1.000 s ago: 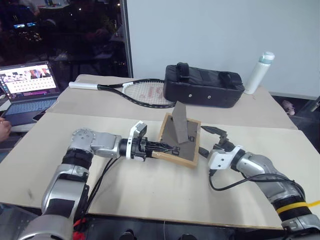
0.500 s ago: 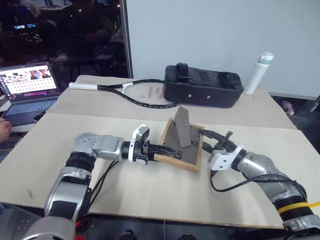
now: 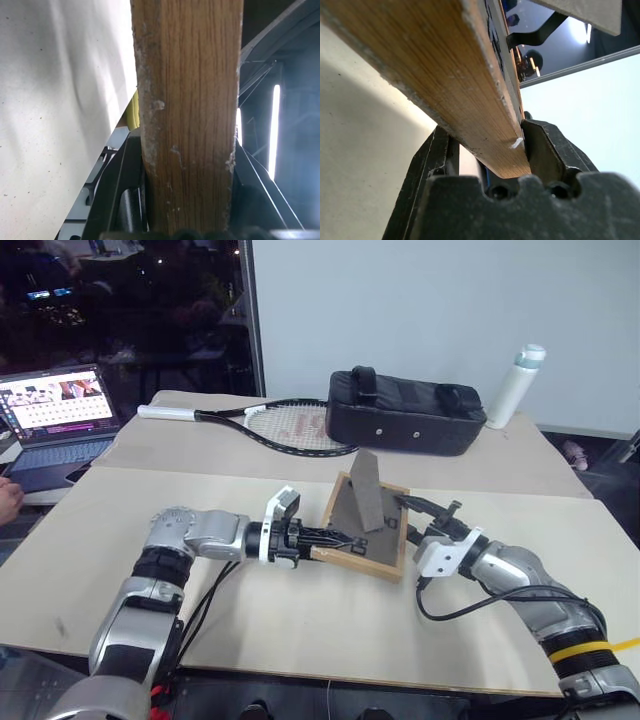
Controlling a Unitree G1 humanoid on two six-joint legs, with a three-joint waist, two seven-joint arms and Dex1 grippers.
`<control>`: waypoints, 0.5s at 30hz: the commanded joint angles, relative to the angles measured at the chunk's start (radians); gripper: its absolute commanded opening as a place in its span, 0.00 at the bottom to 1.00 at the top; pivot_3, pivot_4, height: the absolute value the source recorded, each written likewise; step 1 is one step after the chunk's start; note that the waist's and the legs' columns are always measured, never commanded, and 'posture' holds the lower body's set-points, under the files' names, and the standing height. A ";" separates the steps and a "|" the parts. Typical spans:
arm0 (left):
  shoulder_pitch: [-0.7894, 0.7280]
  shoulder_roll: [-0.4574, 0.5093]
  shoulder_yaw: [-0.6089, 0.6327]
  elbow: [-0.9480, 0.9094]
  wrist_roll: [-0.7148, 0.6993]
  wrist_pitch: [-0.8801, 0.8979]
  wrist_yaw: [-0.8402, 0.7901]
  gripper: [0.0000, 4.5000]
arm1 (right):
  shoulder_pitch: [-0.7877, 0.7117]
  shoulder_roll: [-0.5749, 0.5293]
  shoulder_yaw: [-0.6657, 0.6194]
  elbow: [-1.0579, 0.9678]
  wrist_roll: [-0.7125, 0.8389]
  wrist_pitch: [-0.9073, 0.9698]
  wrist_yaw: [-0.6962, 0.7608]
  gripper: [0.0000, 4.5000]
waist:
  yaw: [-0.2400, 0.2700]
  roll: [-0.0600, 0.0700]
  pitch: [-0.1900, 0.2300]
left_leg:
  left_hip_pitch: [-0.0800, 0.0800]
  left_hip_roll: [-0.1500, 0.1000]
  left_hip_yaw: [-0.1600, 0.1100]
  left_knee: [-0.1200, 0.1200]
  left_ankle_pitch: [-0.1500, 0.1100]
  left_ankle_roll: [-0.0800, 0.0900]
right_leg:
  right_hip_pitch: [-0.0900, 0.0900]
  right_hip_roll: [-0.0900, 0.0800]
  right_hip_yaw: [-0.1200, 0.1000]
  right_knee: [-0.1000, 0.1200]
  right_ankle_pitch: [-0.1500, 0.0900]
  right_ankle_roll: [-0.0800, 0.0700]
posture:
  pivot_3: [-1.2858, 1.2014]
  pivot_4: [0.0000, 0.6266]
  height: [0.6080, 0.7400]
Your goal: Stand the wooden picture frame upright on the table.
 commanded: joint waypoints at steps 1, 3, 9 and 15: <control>0.034 0.028 0.006 -0.181 0.033 -0.017 0.001 0.26 | -0.025 0.012 -0.025 -0.005 0.070 -0.001 0.008 0.39 | -0.001 0.000 0.000 | 0.000 0.000 0.000 0.000 0.000 0.000 | 0.000 0.000 0.000 0.000 0.000 0.000 | 0.52 0.24 0.89; 0.095 0.036 0.049 -0.337 0.131 -0.069 -0.043 0.37 | -0.031 0.012 -0.032 0.001 0.078 0.003 0.014 0.39 | -0.001 0.000 0.000 | 0.000 0.000 0.000 0.000 0.000 0.000 | 0.000 0.000 0.000 0.000 0.000 0.000 | 0.52 0.24 0.89; 0.244 0.217 0.077 -0.763 0.552 -0.329 -0.411 0.87 | -0.046 0.010 -0.049 0.012 0.152 0.020 0.077 0.29 | -0.001 -0.001 0.001 | 0.000 0.000 0.000 0.000 0.001 -0.001 | 0.000 0.000 0.000 0.001 0.000 -0.001 | 0.52 0.24 0.89; 0.459 0.341 0.148 -0.968 0.861 -0.714 -0.871 1.00 | -0.050 0.030 -0.055 -0.014 0.465 0.238 0.333 0.28 | 0.003 0.001 0.002 | 0.003 0.001 0.001 -0.003 0.001 -0.001 | 0.002 0.000 0.000 0.000 0.000 -0.004 | 0.52 0.24 0.89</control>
